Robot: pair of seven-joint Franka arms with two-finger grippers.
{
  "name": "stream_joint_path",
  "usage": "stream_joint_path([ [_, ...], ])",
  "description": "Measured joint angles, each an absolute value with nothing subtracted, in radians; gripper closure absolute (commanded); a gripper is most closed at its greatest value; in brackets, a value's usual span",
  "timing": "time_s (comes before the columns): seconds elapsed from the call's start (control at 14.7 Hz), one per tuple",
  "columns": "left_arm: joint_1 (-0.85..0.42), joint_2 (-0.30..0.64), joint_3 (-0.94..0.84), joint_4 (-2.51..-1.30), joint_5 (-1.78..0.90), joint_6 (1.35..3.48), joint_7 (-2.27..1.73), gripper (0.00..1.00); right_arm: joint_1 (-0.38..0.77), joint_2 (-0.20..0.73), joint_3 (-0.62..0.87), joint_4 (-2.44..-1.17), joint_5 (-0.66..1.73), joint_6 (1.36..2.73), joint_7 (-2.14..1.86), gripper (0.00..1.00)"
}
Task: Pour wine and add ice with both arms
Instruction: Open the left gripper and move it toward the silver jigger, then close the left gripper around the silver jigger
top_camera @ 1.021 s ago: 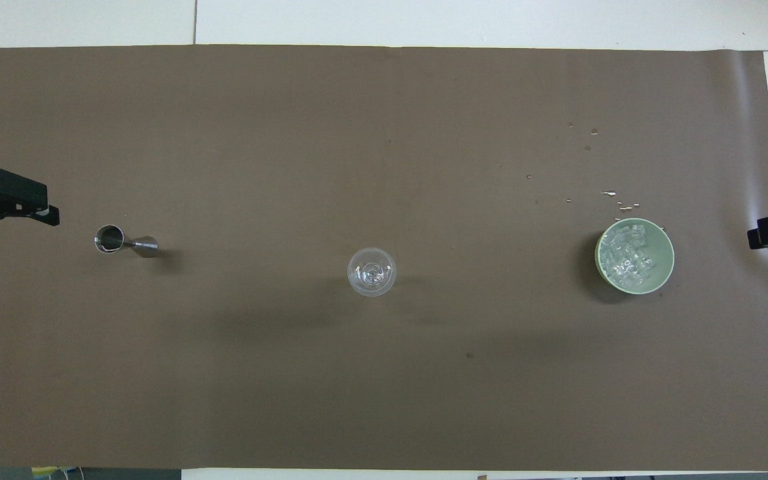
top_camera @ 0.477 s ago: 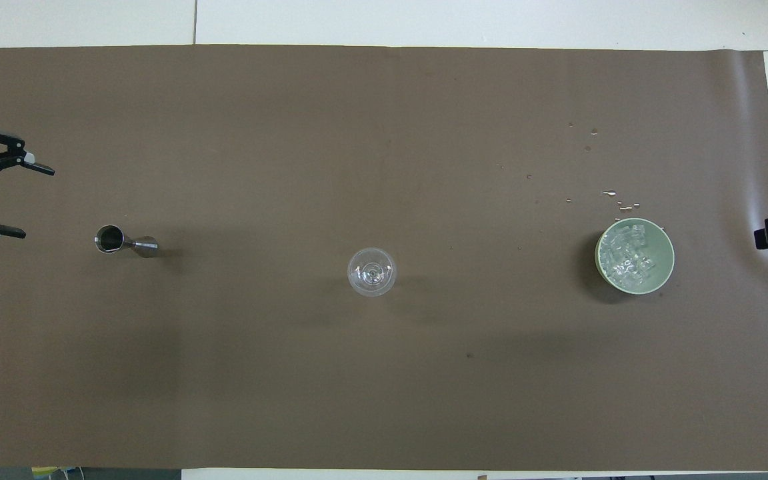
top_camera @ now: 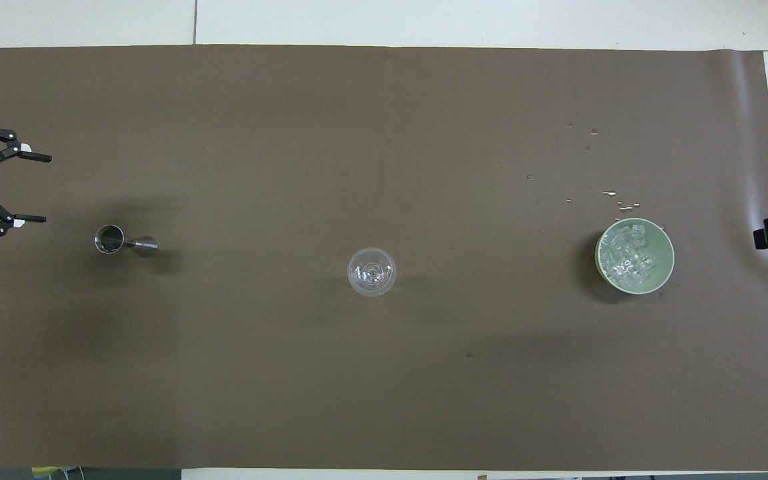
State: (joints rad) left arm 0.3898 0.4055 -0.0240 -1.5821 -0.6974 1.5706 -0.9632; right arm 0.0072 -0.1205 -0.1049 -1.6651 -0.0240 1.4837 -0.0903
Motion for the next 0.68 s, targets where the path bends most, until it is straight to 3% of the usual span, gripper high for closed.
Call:
stream_joint_path([
  [0.34,0.443,0.463,-0.024,-1.734,-0.778,1.674,-0.960,0.00,0.007,-0.120,-0.105,-1.665,-0.024,1.484,-0.090,0.00],
  [0.68,0.495,0.410,-0.025,-2.019,-0.979,1.754,-0.763,0.00,0.007,-0.120,-0.105,-1.665,-0.024,1.484,-0.090,0.00],
])
